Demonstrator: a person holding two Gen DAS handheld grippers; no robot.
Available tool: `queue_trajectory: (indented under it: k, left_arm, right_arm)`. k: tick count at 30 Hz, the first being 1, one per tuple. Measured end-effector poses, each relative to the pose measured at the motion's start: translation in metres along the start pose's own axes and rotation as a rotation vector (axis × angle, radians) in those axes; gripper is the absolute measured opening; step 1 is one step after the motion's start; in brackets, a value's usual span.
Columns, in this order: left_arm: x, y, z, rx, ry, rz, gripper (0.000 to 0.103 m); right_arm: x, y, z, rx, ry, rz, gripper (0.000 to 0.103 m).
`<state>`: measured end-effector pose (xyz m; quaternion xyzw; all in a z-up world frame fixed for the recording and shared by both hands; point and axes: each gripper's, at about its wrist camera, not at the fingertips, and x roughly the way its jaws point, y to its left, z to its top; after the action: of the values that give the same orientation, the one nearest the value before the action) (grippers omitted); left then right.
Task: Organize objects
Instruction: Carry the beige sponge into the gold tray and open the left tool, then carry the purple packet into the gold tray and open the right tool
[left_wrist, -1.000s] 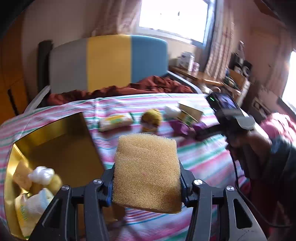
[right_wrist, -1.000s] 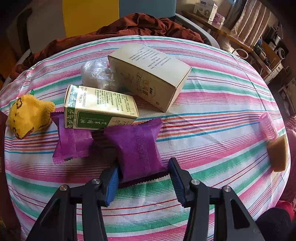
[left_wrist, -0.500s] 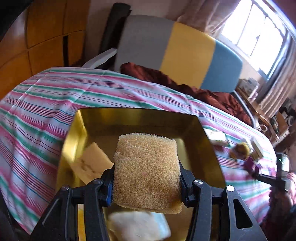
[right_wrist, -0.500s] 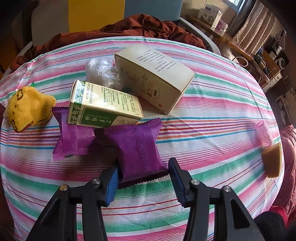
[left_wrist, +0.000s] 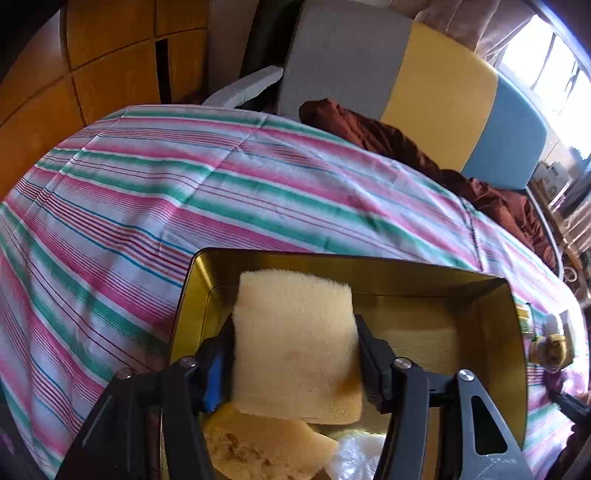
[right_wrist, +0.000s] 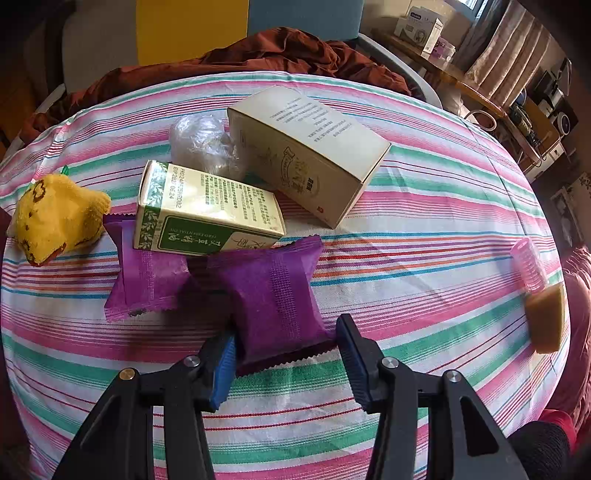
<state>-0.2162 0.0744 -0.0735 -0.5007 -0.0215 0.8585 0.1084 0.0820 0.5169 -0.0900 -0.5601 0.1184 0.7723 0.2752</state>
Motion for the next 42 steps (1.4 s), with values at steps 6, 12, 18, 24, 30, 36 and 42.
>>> queue_trajectory:
  k: [6, 12, 18, 24, 30, 36, 42]
  left_arm:
    - [-0.014, 0.007, -0.007, -0.007, -0.022, 0.012, 0.074]
    - [-0.069, 0.010, -0.038, -0.002, -0.152, 0.028, 0.076]
    - [-0.110, 0.011, -0.080, -0.010, -0.240, 0.027, 0.079]
    - [-0.132, 0.008, -0.109, 0.021, -0.291, 0.049, 0.079]
    - [-0.133, 0.006, -0.123, 0.031, -0.288, 0.043, 0.080]
    - [-0.135, 0.006, -0.131, 0.028, -0.285, 0.027, 0.080]
    - [-0.140, 0.010, -0.137, 0.024, -0.300, 0.037, 0.080]
  right_arm:
    - [0.006, -0.004, 0.004, -0.006, -0.001, -0.004, 0.051]
    - [0.011, -0.004, 0.009, -0.024, -0.001, -0.014, 0.050]
    - [0.000, 0.012, 0.001, -0.053, 0.014, -0.005, 0.048]
    - [-0.015, 0.042, -0.014, -0.121, 0.034, 0.028, 0.048]
    - [-0.032, 0.079, -0.038, -0.189, 0.036, 0.100, 0.048]
    - [-0.050, 0.108, -0.049, -0.205, 0.034, 0.207, 0.048]
    - [-0.093, 0.152, -0.038, -0.257, -0.060, 0.299, 0.048]
